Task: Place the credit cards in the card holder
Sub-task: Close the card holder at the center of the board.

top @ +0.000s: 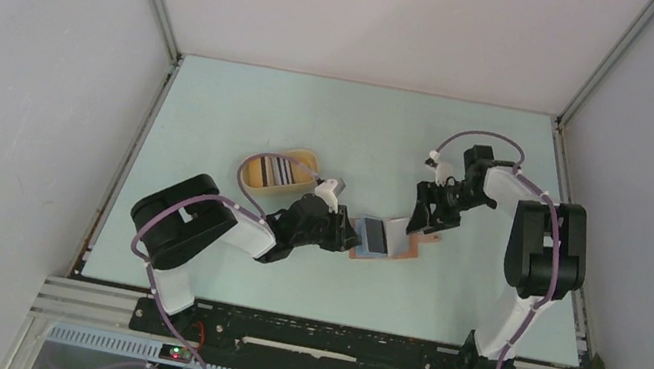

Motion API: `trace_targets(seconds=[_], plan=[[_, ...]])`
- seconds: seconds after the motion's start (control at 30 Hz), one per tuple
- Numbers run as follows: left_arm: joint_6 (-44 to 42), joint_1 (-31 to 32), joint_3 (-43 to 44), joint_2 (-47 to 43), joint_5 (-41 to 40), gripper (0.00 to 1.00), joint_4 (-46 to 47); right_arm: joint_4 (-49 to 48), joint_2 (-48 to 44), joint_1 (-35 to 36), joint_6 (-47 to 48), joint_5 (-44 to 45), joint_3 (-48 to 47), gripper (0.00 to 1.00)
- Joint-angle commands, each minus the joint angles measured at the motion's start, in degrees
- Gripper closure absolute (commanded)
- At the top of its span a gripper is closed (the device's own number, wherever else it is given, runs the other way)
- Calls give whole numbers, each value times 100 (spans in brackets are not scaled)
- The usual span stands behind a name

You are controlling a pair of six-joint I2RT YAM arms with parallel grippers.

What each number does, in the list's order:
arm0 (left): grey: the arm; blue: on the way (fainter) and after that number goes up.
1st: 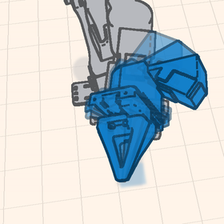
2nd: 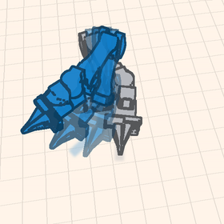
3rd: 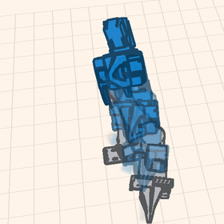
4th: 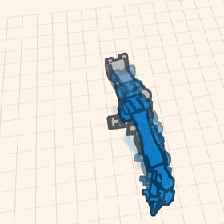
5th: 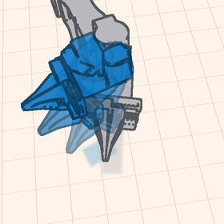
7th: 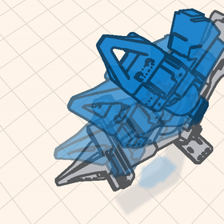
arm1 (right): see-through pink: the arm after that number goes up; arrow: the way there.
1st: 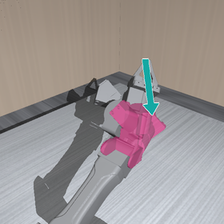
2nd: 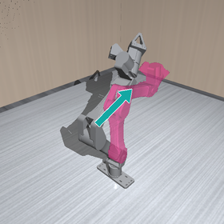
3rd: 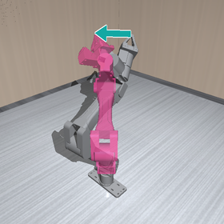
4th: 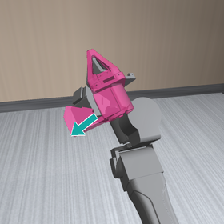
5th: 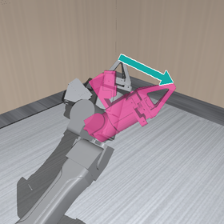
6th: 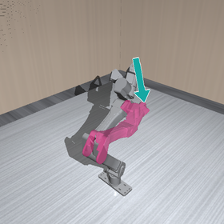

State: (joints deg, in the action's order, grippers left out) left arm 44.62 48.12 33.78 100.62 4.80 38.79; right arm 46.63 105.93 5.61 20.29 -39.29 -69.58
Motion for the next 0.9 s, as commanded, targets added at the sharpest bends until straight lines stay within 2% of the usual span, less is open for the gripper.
trace_targets(seconds=[0.0,0.27,0.47,0.6,0.77,0.87], plan=[[-37,-29,186,43,87,67,83,-167,91,123,-130,210,-200,24],[-47,-24,212,69,149,67,102,-80,488,233,-220,-116,-385,24],[-57,-22,226,81,175,67,107,56,718,275,-237,-711,-444,30],[-68,-27,234,94,224,68,168,27,713,395,-277,-976,-442,37],[-68,-22,247,122,262,68,190,-165,654,607,-457,-640,-423,50],[-68,-26,241,117,260,68,197,-234,698,668,-566,-533,-417,68]])
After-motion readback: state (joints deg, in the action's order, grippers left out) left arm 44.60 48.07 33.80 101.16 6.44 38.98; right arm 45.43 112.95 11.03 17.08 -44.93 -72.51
